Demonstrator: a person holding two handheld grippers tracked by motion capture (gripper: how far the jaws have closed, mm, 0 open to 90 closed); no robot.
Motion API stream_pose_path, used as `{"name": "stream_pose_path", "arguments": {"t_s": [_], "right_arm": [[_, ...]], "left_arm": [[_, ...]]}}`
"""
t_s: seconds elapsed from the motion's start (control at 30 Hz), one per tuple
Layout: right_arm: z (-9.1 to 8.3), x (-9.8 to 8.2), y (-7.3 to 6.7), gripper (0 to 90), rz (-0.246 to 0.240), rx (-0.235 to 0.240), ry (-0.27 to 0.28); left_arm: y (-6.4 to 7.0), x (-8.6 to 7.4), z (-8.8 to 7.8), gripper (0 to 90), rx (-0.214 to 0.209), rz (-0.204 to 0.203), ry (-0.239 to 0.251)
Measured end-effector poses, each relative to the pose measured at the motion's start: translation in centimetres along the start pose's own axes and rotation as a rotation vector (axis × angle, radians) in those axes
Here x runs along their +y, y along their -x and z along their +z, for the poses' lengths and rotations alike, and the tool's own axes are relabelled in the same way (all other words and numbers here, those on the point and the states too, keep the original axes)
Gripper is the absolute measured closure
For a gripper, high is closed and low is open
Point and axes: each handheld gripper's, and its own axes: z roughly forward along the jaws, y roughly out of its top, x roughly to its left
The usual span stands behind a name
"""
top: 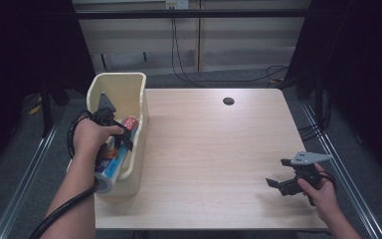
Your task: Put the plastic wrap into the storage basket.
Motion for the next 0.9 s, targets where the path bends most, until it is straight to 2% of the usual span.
{"name": "stream_pose_path", "arguments": {"t_s": [0.03,0.07,0.2,0.23,0.27,0.37,0.4,0.43,0.47,0.53,0.6,0.63,0.9], "right_arm": [[0.0,0.0,0.0,2.0,0.003,0.003,-0.002],[0.0,0.0,-0.1,1.9,0.003,0.003,-0.003],[0.1,0.0,0.0,1.9,0.003,0.007,-0.002],[0.0,0.0,0.0,2.0,0.002,0.005,-0.003],[0.0,0.0,0.0,2.0,0.003,0.006,-0.002],[0.0,0.0,0.1,2.0,0.002,0.006,-0.001],[0.0,0.0,0.0,2.0,-0.001,0.007,-0.002],[0.0,0.0,0.0,2.0,-0.002,0.004,-0.002],[0.0,0.0,0.0,2.0,-0.003,0.005,-0.002],[0.0,0.0,0.0,1.9,-0.002,0.007,-0.001],[0.0,0.0,0.0,2.0,0.002,0.005,-0.003],[0.0,0.0,0.0,2.0,0.001,0.005,-0.002],[0.0,0.1,0.0,2.0,-0.001,0.0,0.001]], "left_arm": [[0.0,0.1,0.0,31.9,-0.008,-0.007,-0.006],[0.2,0.1,0.2,31.9,0.003,-0.027,0.011],[0.1,0.2,0.2,31.8,0.013,-0.019,0.018],[0.1,0.2,0.1,31.7,0.004,-0.004,-0.004],[0.2,0.3,0.2,31.7,0.012,-0.017,0.016],[0.2,0.4,0.2,31.5,0.019,-0.023,0.011],[0.2,0.5,0.2,31.3,0.006,-0.029,-0.008],[0.1,0.5,0.0,31.0,0.011,-0.006,-0.032],[0.3,0.6,0.2,30.8,0.015,-0.039,-0.008],[0.3,0.5,0.2,30.5,0.024,-0.039,0.007],[0.2,0.5,-0.5,32.3,-0.021,-0.029,0.038],[0.3,0.5,-0.8,31.2,-0.034,-0.048,0.06],[0.8,0.4,-2.1,27.6,-0.056,-0.021,0.102]]}}
